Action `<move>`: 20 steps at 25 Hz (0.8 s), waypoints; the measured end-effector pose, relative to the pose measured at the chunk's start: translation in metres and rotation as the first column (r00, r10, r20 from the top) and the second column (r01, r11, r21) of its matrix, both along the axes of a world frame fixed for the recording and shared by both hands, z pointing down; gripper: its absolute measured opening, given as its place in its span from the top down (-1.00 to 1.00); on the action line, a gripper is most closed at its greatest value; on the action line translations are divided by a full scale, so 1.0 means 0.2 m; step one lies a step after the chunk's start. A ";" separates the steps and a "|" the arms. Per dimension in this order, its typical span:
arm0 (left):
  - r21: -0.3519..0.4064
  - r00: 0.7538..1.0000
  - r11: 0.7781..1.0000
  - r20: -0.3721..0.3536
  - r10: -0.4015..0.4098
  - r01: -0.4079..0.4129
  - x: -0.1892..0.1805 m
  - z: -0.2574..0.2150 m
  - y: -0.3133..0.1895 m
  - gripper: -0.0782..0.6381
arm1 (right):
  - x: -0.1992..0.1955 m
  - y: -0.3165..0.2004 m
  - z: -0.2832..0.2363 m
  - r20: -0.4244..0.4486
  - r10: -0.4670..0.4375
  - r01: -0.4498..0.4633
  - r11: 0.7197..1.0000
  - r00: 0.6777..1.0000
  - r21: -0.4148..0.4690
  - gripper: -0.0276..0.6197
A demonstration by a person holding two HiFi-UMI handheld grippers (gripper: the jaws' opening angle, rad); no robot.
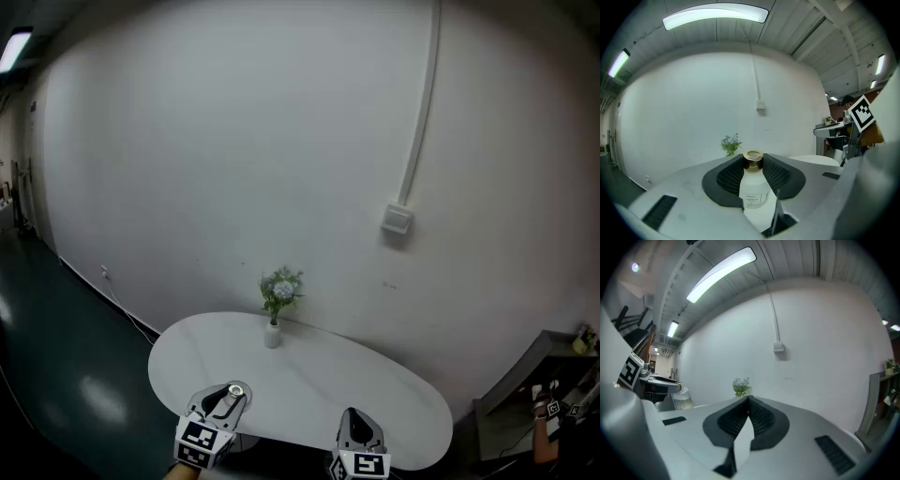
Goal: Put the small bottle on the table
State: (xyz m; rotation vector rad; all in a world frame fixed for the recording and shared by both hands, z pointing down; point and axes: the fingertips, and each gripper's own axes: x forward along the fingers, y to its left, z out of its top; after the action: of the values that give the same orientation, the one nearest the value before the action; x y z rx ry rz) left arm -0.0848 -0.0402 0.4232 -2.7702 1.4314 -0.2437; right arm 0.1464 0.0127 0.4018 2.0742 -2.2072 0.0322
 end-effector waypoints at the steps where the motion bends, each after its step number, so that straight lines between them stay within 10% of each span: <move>1: -0.001 1.000 1.000 -0.001 -0.001 0.001 -0.01 0.00 0.00 0.42 | -0.01 0.00 0.00 0.000 -0.001 0.001 1.000 1.000 0.001 0.72; 20: -0.006 1.000 1.000 -0.004 0.014 -0.014 -0.09 0.03 0.04 0.43 | -0.13 0.03 0.02 -0.028 -0.007 0.008 1.000 1.000 0.007 0.72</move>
State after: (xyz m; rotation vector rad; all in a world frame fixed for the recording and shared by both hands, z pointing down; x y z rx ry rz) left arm -0.1025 -0.0327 0.4287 -2.7858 1.4146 -0.2434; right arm 0.1206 0.0196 0.4066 2.0571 -2.2020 -0.0062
